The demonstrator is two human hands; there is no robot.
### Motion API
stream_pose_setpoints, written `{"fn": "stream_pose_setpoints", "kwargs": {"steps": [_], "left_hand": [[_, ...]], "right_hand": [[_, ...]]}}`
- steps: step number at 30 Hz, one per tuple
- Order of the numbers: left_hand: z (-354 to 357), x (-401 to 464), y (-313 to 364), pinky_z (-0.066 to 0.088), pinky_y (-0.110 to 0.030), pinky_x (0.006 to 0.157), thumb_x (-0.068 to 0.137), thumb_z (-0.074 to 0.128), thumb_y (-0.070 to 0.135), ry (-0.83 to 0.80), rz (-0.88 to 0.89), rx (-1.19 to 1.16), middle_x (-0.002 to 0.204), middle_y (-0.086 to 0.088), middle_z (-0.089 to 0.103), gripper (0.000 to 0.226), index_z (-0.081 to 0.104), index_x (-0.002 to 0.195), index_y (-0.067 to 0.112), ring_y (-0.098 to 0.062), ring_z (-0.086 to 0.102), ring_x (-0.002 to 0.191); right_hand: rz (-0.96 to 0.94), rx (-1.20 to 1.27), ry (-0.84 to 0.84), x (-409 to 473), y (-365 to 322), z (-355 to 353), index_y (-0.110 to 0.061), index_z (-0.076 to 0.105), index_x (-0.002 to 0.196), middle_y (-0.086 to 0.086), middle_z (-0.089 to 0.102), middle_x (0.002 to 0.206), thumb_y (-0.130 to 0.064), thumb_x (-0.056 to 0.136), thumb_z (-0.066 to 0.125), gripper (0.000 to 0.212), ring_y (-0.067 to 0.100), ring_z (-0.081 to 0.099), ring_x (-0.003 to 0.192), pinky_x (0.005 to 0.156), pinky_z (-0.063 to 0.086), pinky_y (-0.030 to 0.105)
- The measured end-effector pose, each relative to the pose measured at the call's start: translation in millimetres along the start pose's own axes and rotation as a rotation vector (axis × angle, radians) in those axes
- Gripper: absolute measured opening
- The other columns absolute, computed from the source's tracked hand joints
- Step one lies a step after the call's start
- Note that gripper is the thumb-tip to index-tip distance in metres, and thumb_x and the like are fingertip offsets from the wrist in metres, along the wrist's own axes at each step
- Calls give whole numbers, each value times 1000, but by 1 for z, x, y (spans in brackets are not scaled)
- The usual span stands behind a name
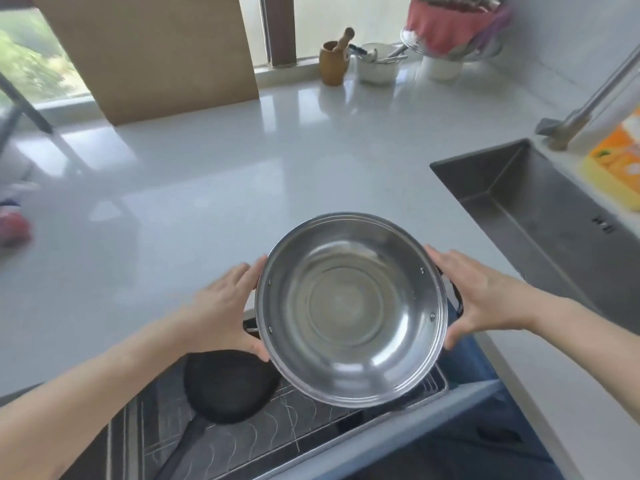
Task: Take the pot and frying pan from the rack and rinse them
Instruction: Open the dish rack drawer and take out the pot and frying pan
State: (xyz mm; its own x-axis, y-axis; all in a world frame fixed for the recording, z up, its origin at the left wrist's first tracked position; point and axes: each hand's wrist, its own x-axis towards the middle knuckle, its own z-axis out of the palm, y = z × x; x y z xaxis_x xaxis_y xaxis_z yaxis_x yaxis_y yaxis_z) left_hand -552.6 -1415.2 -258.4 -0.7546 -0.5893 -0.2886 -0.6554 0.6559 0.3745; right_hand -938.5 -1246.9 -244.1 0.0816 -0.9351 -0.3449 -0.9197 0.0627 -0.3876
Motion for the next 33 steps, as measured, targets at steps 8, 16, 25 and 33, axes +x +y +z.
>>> {"fn": "stream_pose_setpoints", "kwargs": {"steps": [8,16,25,33], "left_hand": [[-29,120,0,35,-27,99,44,69,86,53,17,126,120,8,35,149,-10,154,25,-14,36,122],[-59,227,7,39,-30,99,42,69,85,37,38,131,110,8,38,142,-1,153,30,-13,40,108],[-76,296,2,35,-27,98,46,76,78,-25,-24,102,108,14,32,139,-4,152,36,-4,31,104],[-85,314,1,35,-38,108,52,79,73,-171,-110,103,114,16,34,132,-8,148,48,-8,28,116]], "right_hand": [[24,-47,88,68,75,-40,-29,-11,155,-8,36,113,-71,44,84,152,8,35,103,98,38,31],[23,-23,61,125,148,-92,-35,-5,153,-14,36,98,-80,37,75,148,2,37,90,84,36,26],[53,-16,19,183,206,-126,-32,-1,155,-6,37,125,-76,38,81,150,13,33,127,108,32,32],[38,54,-72,196,204,-138,-55,10,142,-1,44,120,-72,35,82,130,15,35,122,107,34,37]]}}
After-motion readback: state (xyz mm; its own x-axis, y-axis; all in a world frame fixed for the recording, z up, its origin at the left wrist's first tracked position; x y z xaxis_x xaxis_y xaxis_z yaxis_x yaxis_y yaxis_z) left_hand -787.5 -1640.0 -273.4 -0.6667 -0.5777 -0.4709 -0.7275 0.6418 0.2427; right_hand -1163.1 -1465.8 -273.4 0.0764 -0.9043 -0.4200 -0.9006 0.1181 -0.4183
